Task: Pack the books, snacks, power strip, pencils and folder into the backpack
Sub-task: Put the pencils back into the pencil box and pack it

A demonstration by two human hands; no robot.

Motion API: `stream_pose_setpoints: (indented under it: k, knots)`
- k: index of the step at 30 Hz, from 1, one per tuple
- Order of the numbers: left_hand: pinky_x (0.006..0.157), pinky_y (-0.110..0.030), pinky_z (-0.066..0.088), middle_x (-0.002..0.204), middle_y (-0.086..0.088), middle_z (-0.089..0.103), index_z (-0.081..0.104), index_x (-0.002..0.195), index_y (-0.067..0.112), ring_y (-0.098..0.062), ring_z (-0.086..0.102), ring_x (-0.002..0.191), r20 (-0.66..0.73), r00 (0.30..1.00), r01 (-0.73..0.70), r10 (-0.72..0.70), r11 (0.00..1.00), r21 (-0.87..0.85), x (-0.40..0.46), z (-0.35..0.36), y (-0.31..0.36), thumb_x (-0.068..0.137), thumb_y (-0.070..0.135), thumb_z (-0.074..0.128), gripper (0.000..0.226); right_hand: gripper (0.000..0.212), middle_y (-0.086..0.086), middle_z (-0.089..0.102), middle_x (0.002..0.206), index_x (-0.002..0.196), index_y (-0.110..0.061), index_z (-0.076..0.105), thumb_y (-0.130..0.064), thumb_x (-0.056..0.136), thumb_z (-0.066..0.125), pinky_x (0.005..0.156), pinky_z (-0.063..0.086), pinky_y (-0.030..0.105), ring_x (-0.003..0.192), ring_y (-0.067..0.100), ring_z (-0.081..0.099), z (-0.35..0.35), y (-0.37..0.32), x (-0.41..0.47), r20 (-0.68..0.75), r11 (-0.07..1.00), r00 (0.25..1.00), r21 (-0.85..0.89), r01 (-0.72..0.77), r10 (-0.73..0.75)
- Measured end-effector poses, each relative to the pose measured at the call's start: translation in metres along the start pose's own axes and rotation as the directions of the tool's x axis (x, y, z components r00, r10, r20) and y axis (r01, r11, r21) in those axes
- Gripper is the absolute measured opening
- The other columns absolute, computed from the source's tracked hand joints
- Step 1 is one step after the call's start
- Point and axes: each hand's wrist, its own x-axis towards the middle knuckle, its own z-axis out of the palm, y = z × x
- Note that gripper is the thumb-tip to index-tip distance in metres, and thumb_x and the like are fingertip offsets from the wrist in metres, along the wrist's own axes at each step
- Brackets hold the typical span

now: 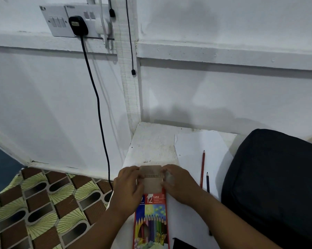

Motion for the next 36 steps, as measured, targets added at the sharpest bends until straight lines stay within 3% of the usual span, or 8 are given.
stream_pose_setpoints:
  k: [2,8,14,18,22,28,31,36]
  knots:
    - [0.087,-0.045,0.05,0.114,0.008,0.062,0.065,0.104,0.02,-0.012,0.053,0.107,-0.005,1.0,0.003,-0.003,1.0,-0.009,-0.001,0.0,0.001,0.092,0.033,0.044,0.028,0.04,-0.02,0.049,0.127,0.134,-0.024,0.054,-0.032,0.096,0.062,0.101,0.031,0.005,0.116,-0.005,0.044,0.0,-0.004,-0.011,-0.051,0.999,0.999,0.041,-0.007,0.009]
    - [0.089,-0.038,0.047,0.113,0.011,0.059,0.054,0.115,0.031,-0.009,0.051,0.107,-0.097,0.995,0.015,-0.022,0.997,-0.07,-0.003,-0.005,0.011,0.088,0.035,0.051,0.027,0.031,-0.014,0.053,0.121,0.12,-0.022,0.064,-0.01,0.092,0.064,0.097,0.018,-0.004,0.117,0.001,0.043,-0.018,-0.002,-0.047,-0.361,0.988,0.929,-0.09,-0.125,0.084]
    - [0.094,-0.041,0.025,0.128,0.007,0.056,0.061,0.109,0.033,-0.02,0.045,0.129,-0.145,0.989,-0.007,0.023,0.994,0.107,0.006,0.006,0.052,0.074,0.03,0.049,0.037,0.058,-0.003,0.03,0.151,0.148,-0.023,0.034,-0.005,0.096,0.052,0.113,0.016,0.013,0.142,0.012,0.024,-0.023,0.01,-0.074,-0.315,0.891,0.896,-0.229,-0.392,0.313]
    - [0.096,-0.042,0.036,0.12,0.01,0.06,0.061,0.108,0.031,-0.018,0.051,0.121,-0.066,0.991,-0.117,0.119,0.993,0.02,0.025,0.02,0.082,0.074,0.024,0.067,0.035,0.058,-0.006,0.05,0.131,0.139,-0.024,0.048,0.004,0.089,0.057,0.1,0.042,0.018,0.12,0.013,0.046,-0.016,0.007,-0.09,-0.289,0.883,0.897,-0.237,-0.406,0.335]
    - [0.091,-0.037,0.051,0.109,0.006,0.069,0.067,0.112,0.022,-0.018,0.061,0.104,0.092,0.968,-0.23,0.232,0.973,-0.032,0.036,0.045,0.101,0.079,0.024,0.067,0.033,0.046,-0.009,0.06,0.124,0.128,-0.023,0.06,0.002,0.09,0.06,0.096,0.04,0.009,0.114,0.012,0.058,-0.022,-0.001,-0.102,-0.357,0.897,0.874,-0.17,-0.408,0.33]
    - [0.089,-0.032,0.046,0.106,0.005,0.068,0.064,0.119,0.024,-0.017,0.057,0.103,0.293,0.945,-0.142,0.143,0.99,-0.024,0.039,0.071,0.114,0.089,0.024,0.064,0.03,0.047,-0.006,0.067,0.118,0.116,-0.017,0.069,0.01,0.078,0.062,0.087,0.025,-0.009,0.108,0.009,0.062,-0.034,-0.029,-0.124,-0.51,0.917,0.799,-0.049,-0.395,0.317]
    - [0.091,-0.032,0.047,0.109,0.003,0.07,0.067,0.119,0.023,-0.017,0.059,0.102,0.322,0.939,-0.135,0.123,0.991,0.016,0.039,0.079,0.119,0.091,0.033,0.064,0.03,0.048,-0.011,0.067,0.112,0.109,-0.019,0.07,0.011,0.072,0.065,0.091,0.039,0.0,0.101,0.0,0.061,-0.039,-0.037,-0.131,-0.62,0.938,0.733,0.012,-0.346,0.279]
    - [0.08,-0.028,0.051,0.101,0.006,0.068,0.069,0.107,0.026,-0.011,0.058,0.088,0.366,0.927,-0.138,0.082,0.982,0.131,0.042,0.092,0.126,0.084,0.065,0.061,0.046,0.046,-0.015,0.064,0.087,0.098,-0.029,0.068,0.011,0.076,0.067,0.068,0.049,0.008,0.08,0.003,0.062,-0.06,-0.058,-0.141,-0.713,0.927,0.594,0.263,-0.268,0.373]
